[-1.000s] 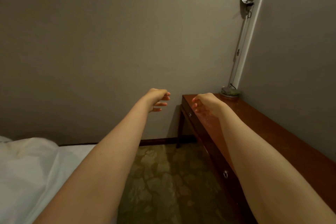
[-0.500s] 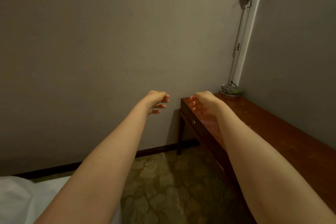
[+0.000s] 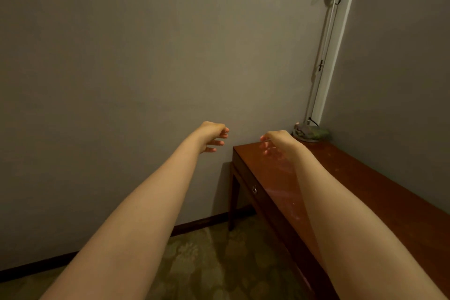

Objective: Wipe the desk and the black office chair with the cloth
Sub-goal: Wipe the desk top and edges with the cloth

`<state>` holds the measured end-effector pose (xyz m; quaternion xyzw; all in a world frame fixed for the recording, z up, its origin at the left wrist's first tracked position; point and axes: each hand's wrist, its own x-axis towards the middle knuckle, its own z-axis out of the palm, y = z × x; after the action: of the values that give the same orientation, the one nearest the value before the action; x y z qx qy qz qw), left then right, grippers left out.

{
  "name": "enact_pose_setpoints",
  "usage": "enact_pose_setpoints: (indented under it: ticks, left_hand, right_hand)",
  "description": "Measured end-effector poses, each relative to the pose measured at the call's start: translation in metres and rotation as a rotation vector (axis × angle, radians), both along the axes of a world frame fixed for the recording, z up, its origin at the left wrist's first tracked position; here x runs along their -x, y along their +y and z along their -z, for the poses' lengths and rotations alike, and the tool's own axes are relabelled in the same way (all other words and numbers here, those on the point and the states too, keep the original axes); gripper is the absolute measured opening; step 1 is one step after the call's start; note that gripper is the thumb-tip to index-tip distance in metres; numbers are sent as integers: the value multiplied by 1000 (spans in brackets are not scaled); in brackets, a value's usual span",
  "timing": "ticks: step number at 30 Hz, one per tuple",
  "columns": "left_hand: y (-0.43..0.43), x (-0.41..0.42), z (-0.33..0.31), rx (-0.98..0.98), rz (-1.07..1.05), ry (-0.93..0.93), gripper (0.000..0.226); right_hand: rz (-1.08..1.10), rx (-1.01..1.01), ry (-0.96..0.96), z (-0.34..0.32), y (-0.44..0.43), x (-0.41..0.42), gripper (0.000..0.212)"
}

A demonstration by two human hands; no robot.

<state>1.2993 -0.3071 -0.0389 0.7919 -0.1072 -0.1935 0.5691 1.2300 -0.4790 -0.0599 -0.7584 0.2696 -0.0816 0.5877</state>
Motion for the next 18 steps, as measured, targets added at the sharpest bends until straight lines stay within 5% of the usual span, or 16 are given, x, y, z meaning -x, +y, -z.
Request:
enact_pose_setpoints:
  ticks: [18]
  left_hand:
    - [-183, -189, 41, -73, 170, 53, 18]
  right_hand:
    - [185, -18, 94, 49, -158, -153, 19]
